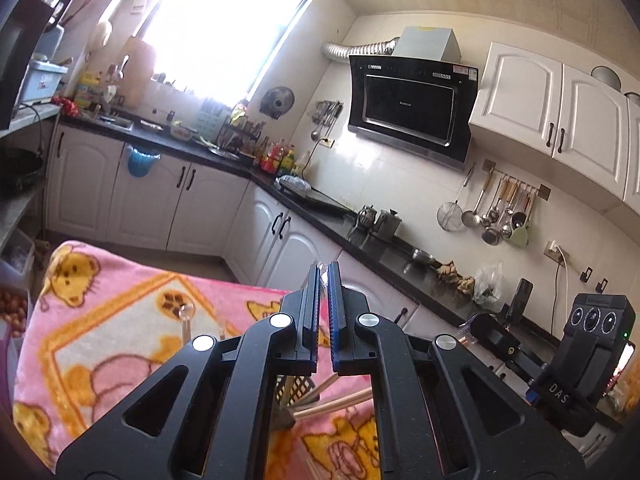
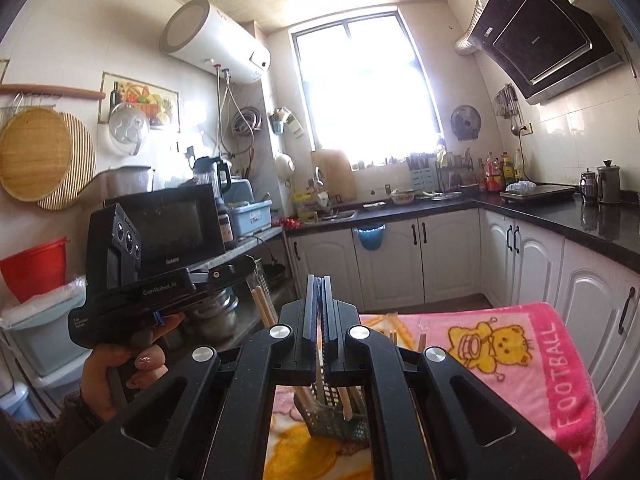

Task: Organize utensils
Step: 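Lift the chopsticks with both grippers and carry them over the caddy, then lower the chopsticks into the green caddy and open both grippers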

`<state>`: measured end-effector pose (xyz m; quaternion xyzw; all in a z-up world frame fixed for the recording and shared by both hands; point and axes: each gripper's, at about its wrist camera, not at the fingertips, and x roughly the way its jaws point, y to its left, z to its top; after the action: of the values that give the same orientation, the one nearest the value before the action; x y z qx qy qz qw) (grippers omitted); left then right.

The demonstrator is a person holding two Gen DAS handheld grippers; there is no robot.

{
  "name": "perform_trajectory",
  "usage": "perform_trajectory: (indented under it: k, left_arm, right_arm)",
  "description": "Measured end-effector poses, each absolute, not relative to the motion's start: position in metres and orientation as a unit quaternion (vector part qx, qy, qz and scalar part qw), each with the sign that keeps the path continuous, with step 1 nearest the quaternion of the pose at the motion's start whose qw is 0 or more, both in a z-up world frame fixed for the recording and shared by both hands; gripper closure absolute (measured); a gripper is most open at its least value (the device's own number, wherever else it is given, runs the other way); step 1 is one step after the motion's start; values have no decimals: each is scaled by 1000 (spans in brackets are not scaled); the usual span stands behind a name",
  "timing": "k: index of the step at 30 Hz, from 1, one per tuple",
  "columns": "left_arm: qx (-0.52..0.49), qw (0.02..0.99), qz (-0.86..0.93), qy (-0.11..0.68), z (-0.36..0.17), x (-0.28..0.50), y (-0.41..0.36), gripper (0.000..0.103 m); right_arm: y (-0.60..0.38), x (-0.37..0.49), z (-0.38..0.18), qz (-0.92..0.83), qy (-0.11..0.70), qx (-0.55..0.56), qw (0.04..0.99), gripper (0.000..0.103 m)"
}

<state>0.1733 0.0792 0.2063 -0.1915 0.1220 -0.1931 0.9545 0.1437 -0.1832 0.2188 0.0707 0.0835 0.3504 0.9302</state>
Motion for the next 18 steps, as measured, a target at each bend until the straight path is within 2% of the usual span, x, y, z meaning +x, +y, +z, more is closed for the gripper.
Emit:
perform_trajectory:
  k: [18]
  left_arm:
    - [-177,961,-180,110,216,204,76,101]
  right_arm:
    - [-176,174,234,354,69,87,929,101]
